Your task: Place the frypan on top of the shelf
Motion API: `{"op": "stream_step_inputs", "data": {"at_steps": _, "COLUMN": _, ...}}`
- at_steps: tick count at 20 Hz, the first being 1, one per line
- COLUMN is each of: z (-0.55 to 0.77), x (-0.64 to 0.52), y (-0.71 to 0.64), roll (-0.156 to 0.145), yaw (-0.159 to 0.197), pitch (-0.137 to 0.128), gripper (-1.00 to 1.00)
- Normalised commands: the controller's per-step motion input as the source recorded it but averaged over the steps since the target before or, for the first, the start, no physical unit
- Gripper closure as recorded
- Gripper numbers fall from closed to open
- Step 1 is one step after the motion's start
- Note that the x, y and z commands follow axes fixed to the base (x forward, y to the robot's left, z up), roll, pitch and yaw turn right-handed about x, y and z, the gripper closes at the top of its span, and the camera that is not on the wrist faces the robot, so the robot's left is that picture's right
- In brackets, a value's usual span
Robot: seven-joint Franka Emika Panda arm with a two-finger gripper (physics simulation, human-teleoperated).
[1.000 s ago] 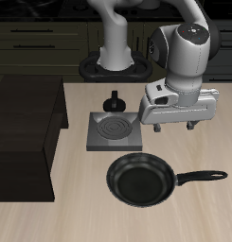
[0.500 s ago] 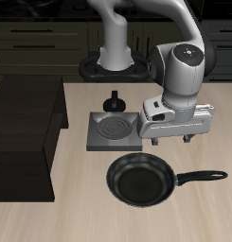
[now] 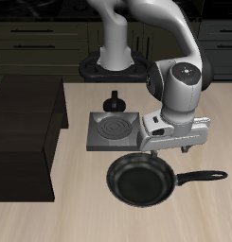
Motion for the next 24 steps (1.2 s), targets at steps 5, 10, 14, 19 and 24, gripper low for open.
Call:
{"op": "stream_step_inputs", "data": {"at_steps": 5, "z": -0.26, "x": 0.04, "y": -0.06, "roll": -0.003, "yaw": -0.002, "pitch": 0.034, "gripper": -1.00}}
{"op": "stream_step_inputs", "data": {"at_steps": 10, "z": -0.28, "x": 0.02, "y": -0.05, "roll": -0.008, "yaw": -0.009, "pitch": 0.037, "gripper": -1.00}}
{"op": "stream_step_inputs", "data": {"at_steps": 14, "z": -0.17, "x": -0.03, "y": 0.03, "roll": -0.002, "yaw": -0.003, "pitch": 0.021, "gripper": -1.00}}
{"op": "stream_step_inputs", "data": {"at_steps": 19, "z": -0.32, "x": -0.07, "y": 0.10, "roll": 0.008, "yaw": 0.049, "pitch": 0.050, "gripper": -1.00}}
{"op": "stream_step_inputs", "data": {"at_steps": 24, "z": -0.33, "x": 0.00, "y": 0.01, "roll": -0.029, "yaw": 0.108, "pitch": 0.034, "gripper": -1.00}}
